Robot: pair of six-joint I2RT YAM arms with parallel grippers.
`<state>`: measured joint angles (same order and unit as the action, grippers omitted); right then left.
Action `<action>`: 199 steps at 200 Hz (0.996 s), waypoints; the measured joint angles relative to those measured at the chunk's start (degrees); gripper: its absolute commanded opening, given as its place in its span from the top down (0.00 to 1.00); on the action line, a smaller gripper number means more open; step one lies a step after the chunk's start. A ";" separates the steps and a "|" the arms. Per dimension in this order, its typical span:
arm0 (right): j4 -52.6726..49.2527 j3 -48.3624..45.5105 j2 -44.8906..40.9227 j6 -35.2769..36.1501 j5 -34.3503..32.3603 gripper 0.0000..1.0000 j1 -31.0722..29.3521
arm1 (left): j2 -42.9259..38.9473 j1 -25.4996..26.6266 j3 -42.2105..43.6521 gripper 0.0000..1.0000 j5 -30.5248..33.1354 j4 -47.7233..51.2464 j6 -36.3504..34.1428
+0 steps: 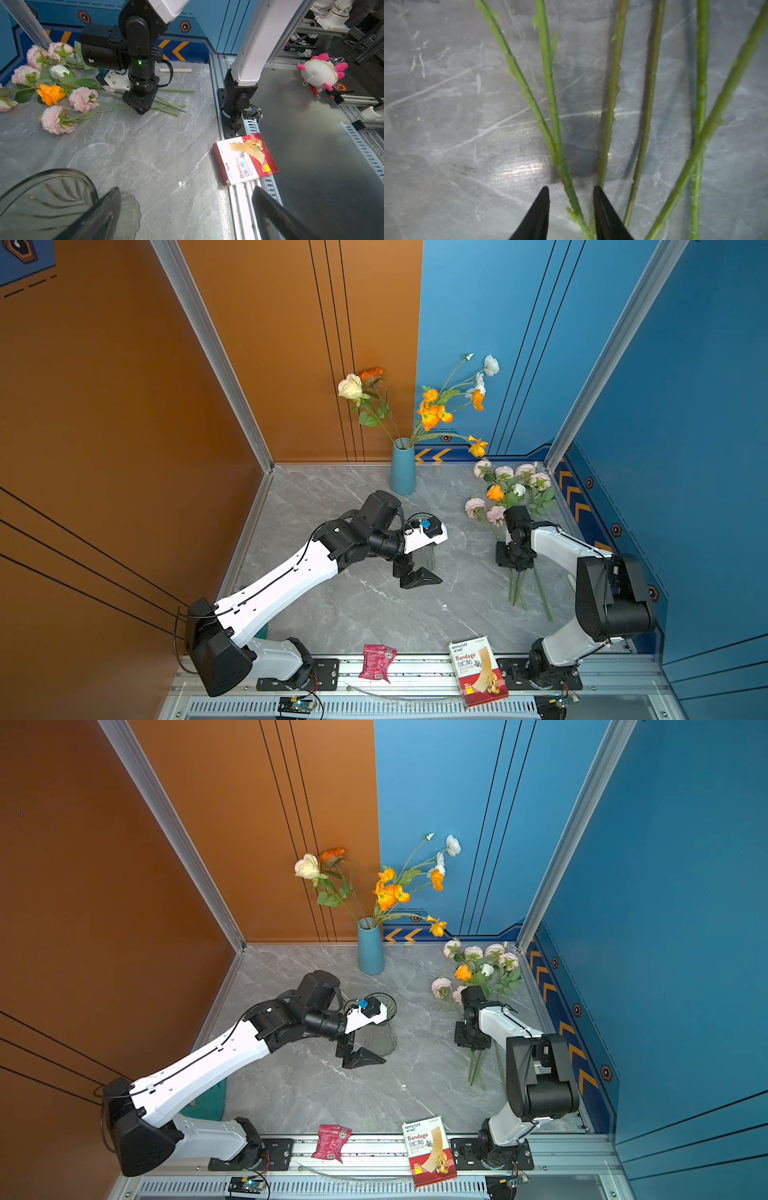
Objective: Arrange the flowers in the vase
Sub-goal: 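Grasp the pink peony stems in the flower pile with the right gripper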
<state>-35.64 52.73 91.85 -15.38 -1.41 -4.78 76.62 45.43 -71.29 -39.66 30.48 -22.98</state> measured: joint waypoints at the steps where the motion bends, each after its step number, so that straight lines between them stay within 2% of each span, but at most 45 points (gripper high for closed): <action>1: 0.00 0.02 0.00 0.00 0.02 0.67 0.00 | 0.00 0.04 0.07 0.02 0.00 0.00 0.00; 35: 0.04 1.60 1.16 0.79 -0.20 0.76 -0.07 | -0.15 0.39 1.27 0.02 0.46 -0.28 0.00; 64: 0.00 1.62 1.55 1.70 -0.24 0.80 -0.28 | -1.03 0.39 1.77 0.02 0.81 -0.92 0.00; 118: 0.00 1.84 1.53 3.98 -0.17 1.00 -1.25 | -1.29 0.39 1.95 0.02 1.97 -1.14 0.00; 169: -0.11 2.97 -1.22 5.51 0.33 1.00 -4.35 | -1.53 0.39 1.99 0.02 2.19 -1.18 0.00; 199: -0.37 3.67 -6.58 5.51 3.98 1.00 -4.81 | -1.84 0.33 2.21 0.02 2.19 -1.42 0.00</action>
<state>-36.01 56.40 85.27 -9.87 2.57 -9.58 74.78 45.76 -69.08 -37.47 29.06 -22.98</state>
